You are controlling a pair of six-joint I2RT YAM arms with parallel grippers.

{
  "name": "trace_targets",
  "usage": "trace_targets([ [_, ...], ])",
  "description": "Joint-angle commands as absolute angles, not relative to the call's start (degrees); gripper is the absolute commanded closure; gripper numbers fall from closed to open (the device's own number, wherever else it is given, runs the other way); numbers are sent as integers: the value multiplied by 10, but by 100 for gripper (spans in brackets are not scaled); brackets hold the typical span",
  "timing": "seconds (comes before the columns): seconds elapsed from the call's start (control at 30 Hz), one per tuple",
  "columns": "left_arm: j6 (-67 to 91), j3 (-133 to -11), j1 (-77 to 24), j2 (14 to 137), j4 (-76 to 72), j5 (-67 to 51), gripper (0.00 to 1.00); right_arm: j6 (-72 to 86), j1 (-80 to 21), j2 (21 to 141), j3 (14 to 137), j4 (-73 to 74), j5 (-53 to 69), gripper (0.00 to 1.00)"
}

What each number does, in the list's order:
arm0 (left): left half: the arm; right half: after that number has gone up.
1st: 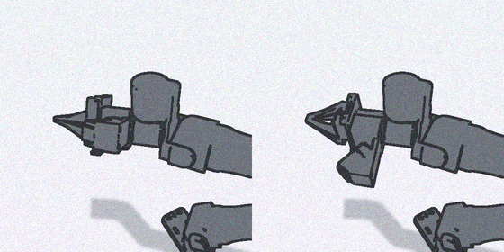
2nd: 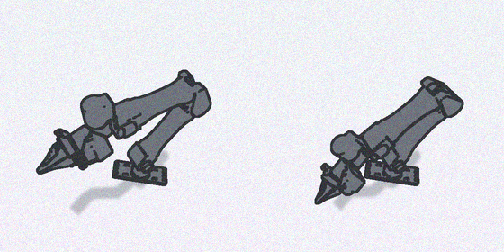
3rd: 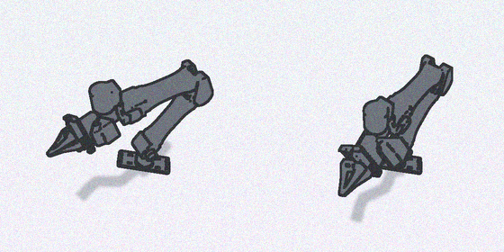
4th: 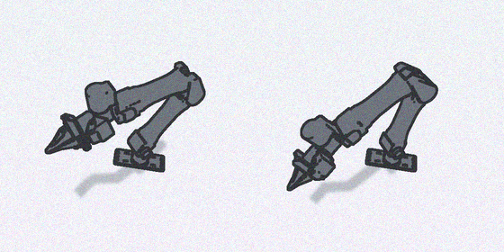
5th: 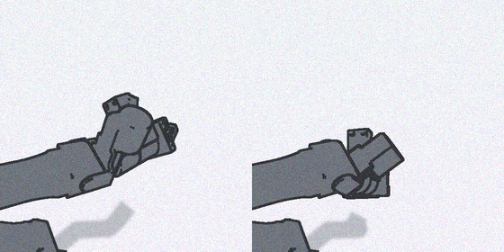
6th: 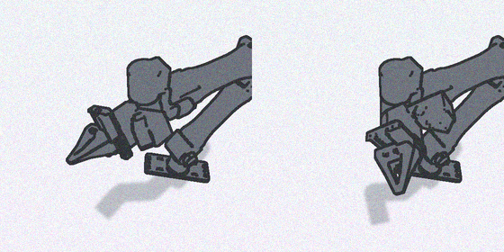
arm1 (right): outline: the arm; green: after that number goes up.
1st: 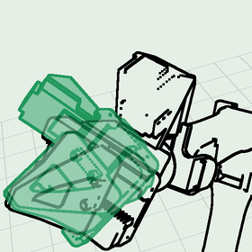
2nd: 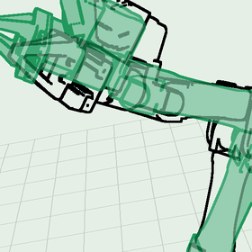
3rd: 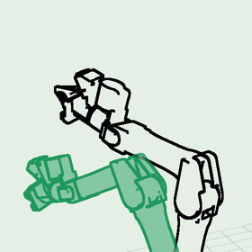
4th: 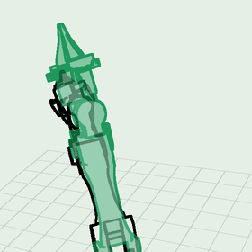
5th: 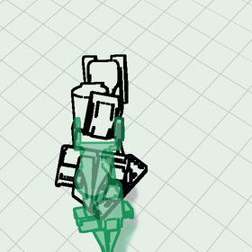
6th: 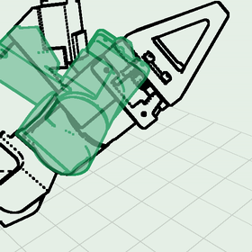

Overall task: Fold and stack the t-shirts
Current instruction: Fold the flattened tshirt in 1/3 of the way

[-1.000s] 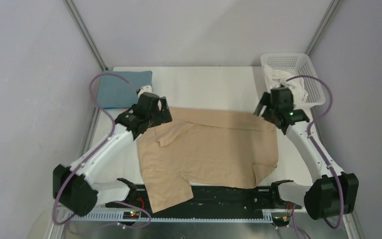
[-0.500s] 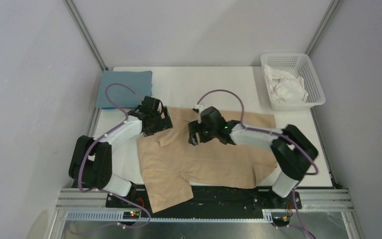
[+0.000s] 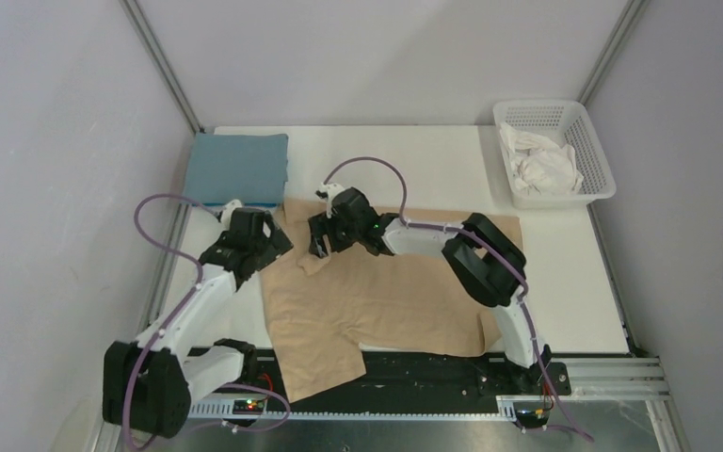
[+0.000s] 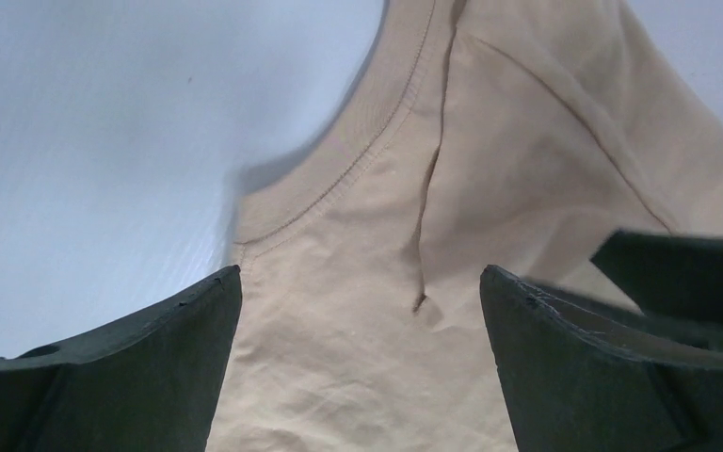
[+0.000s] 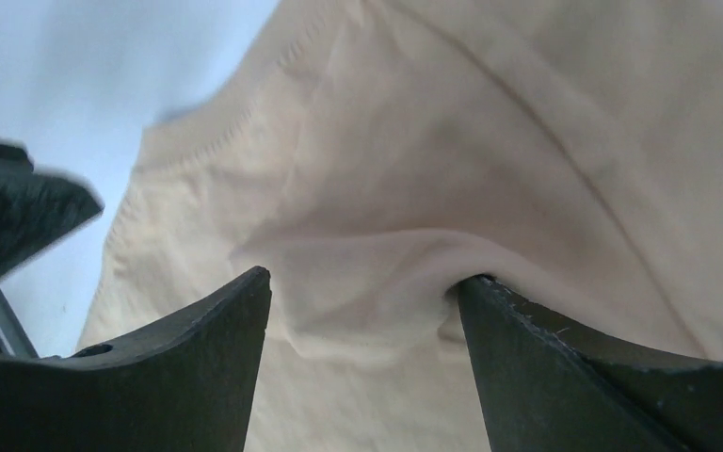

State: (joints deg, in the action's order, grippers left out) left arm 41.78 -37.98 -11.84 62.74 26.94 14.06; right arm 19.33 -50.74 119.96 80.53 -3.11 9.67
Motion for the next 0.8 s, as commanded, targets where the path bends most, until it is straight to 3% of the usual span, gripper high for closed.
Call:
trace_targets([
  [0.0, 437, -363, -116, 569, 274, 174, 0, 182, -502, 1245, 906, -26, 84, 23],
  [0.13, 435, -351, -116, 553, 283, 184, 0, 176, -504, 1269, 963, 18, 74, 23],
  [0.47, 427, -375, -116, 592, 284, 180, 0, 91, -530, 1159, 822, 46, -25, 27],
  [0.6, 426, -381, -116, 592, 283, 172, 0, 61, -541, 1162, 815, 69, -43, 34],
  [0.77, 426, -366, -116, 577, 278, 123, 0, 70, -544, 1155, 806, 53, -25, 35],
])
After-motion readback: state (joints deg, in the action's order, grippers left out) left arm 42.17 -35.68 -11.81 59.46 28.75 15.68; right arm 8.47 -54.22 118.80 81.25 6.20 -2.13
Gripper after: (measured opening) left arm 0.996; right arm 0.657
